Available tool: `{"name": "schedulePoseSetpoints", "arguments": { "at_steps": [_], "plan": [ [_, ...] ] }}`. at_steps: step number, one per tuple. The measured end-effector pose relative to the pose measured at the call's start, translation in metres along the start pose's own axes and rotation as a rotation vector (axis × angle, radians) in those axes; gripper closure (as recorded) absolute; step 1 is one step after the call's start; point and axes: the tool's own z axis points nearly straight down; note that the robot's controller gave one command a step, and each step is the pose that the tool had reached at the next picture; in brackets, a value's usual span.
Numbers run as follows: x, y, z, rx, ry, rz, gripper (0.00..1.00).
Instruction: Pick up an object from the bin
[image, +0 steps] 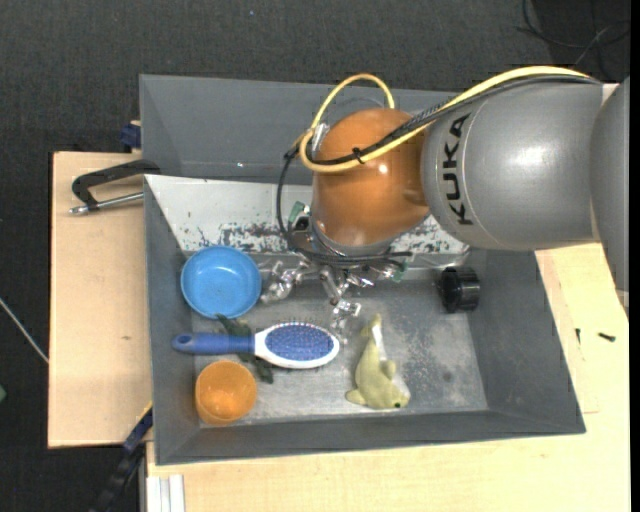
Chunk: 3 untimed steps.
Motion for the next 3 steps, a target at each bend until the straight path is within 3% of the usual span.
{"name": "schedulePoseSetpoints", "arguments": {
  "at_steps": [1,2,3],
  "plan": [
    [0.045,0.026,0.040,-0.012,0.000,-0.232,0.00],
    [0.009,0.069,0.022,0.001,-0.003,-0.496,0.00],
    [0.001,0.073,0.027,0.041,-0.018,-0.786,0.00]
  ]
}}
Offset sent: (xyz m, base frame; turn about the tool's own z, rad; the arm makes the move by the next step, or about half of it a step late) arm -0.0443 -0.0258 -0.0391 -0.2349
